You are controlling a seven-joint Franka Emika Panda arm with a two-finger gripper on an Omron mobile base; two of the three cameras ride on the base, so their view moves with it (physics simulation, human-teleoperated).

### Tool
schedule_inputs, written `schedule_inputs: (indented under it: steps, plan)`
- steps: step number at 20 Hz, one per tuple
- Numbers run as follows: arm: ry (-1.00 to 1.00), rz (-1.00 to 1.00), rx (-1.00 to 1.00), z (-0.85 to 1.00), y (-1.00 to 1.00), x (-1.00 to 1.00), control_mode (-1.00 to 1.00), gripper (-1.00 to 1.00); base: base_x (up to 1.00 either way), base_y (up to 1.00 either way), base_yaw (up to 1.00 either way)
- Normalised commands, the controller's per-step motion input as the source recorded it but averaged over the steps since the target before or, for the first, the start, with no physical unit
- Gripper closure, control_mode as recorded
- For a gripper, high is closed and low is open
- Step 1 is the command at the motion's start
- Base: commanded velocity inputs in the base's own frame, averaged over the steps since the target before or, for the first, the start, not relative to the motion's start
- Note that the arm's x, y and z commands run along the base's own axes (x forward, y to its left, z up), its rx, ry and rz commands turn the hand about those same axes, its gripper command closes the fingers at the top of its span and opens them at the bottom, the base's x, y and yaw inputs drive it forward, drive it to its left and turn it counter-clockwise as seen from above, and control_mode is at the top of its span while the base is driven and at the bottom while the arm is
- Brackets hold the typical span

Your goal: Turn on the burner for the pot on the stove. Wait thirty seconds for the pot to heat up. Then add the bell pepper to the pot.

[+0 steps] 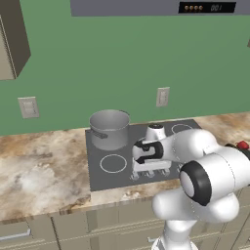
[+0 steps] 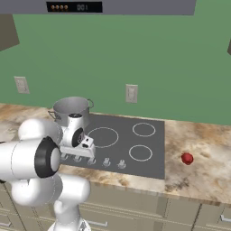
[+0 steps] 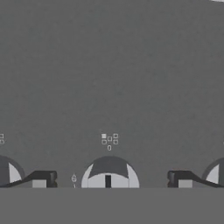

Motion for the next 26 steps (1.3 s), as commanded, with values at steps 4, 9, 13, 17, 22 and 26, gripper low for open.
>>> schedule_inputs:
  steps: [4, 9, 13, 17, 22, 26]
  plan:
    - [0.0, 0.0, 0.0, -0.14, 0.03, -0.04, -1.0, 1.0, 0.0, 0.0, 0.0]
    - [0.0, 0.0, 0.0, -0.01, 0.0, -0.28, -1.0, 1.0, 0.0, 0.0, 0.0]
    - [0.0, 0.0, 0.0, 0.0, 0.05, -0.29, -1.0, 1.0, 0.0, 0.0, 0.0]
    - [0.0, 0.07, 0.0, 0.0, 0.01, -0.13, -1.0, 1.0, 0.0, 0.0, 0.0]
    - [0.0, 0.36, 0.02, 0.0, -0.04, -0.03, -1.0, 1.0, 0.0, 0.0, 0.0]
    - [0.01, 0.55, 0.05, 0.0, -0.13, -0.02, -1.0, 1.0, 0.0, 0.0, 0.0]
